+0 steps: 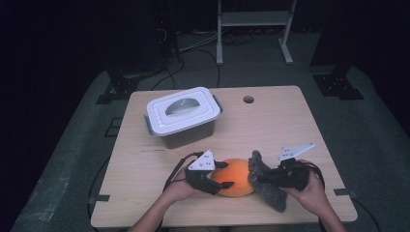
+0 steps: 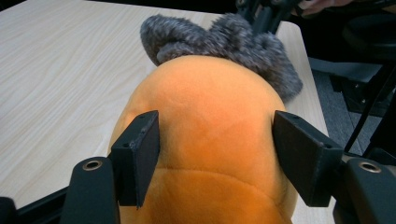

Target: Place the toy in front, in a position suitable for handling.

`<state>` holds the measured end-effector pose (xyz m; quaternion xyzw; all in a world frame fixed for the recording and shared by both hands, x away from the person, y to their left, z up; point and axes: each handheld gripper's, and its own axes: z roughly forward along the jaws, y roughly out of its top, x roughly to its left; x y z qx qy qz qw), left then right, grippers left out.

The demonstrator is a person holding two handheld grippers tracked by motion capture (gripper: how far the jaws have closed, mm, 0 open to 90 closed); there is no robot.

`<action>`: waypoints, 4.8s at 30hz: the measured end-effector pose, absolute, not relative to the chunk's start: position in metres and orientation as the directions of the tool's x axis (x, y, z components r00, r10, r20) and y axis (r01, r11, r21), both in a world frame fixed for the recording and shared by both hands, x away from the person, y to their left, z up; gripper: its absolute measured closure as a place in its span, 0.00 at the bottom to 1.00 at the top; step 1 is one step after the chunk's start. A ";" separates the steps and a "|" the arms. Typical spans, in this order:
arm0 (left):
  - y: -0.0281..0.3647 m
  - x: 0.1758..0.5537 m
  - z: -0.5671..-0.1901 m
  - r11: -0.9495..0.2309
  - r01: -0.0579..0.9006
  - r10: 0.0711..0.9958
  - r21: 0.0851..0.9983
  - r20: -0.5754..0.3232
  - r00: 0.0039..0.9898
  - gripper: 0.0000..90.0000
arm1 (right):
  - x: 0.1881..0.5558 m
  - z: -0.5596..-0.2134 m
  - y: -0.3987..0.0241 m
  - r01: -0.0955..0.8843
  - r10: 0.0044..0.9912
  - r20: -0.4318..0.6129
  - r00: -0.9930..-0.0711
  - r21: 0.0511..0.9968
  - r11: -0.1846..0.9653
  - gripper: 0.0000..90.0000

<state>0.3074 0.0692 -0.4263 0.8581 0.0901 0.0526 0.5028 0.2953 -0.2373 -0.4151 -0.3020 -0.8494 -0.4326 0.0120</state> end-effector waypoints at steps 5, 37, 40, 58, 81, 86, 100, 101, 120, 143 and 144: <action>0.069 0.305 -0.427 -0.494 0.077 0.176 0.866 0.013 0.984 0.36 | 0.288 -0.401 -0.225 0.461 0.466 0.246 -0.850 0.775 0.432 0.86; 0.075 0.315 -0.434 -0.506 0.155 0.168 0.849 -0.079 0.983 0.23 | 0.296 -0.421 -0.243 0.538 0.493 0.307 -0.814 0.717 0.443 0.86; 0.074 0.314 -0.434 -0.517 0.135 0.152 0.845 -0.064 0.986 0.22 | 0.293 -0.409 -0.239 0.509 0.471 0.302 -0.829 0.758 0.408 0.86; 0.064 0.306 -0.425 -0.503 -0.027 0.212 0.864 0.154 0.965 0.43 | 0.298 -0.403 -0.228 0.489 0.459 0.286 -0.841 0.765 0.420 0.87; 0.081 0.315 -0.440 -0.520 0.040 0.166 0.853 0.055 0.985 0.31 | 0.304 -0.426 -0.227 0.540 0.477 0.313 -0.821 0.695 0.474 0.86; 0.082 0.314 -0.439 -0.523 0.044 0.165 0.851 0.050 0.985 0.30 | 0.307 -0.432 -0.237 0.577 0.517 0.316 -0.796 0.656 0.487 0.86; 0.077 0.313 -0.431 -0.514 0.073 0.158 0.854 0.010 0.987 0.15 | 0.302 -0.424 -0.222 0.541 0.447 0.341 -0.827 0.700 0.467 0.86; 0.078 0.314 -0.429 -0.509 0.089 0.170 0.856 -0.002 0.985 0.13 | 0.301 -0.423 -0.223 0.540 0.449 0.336 -0.827 0.695 0.475 0.86; 0.069 0.309 -0.430 -0.551 0.063 0.187 0.832 0.050 0.981 0.21 | 0.292 -0.406 -0.213 0.467 0.432 0.262 -0.863 0.742 0.481 0.86; 0.058 0.303 -0.430 -0.558 0.002 0.144 0.830 0.095 0.985 0.25 | 0.284 -0.392 -0.212 0.424 0.433 0.206 -0.878 0.754 0.501 0.86; 0.057 0.302 -0.431 -0.557 0.001 0.135 0.831 0.089 0.987 0.26 | 0.284 -0.389 -0.211 0.415 0.433 0.199 -0.879 0.766 0.491 0.86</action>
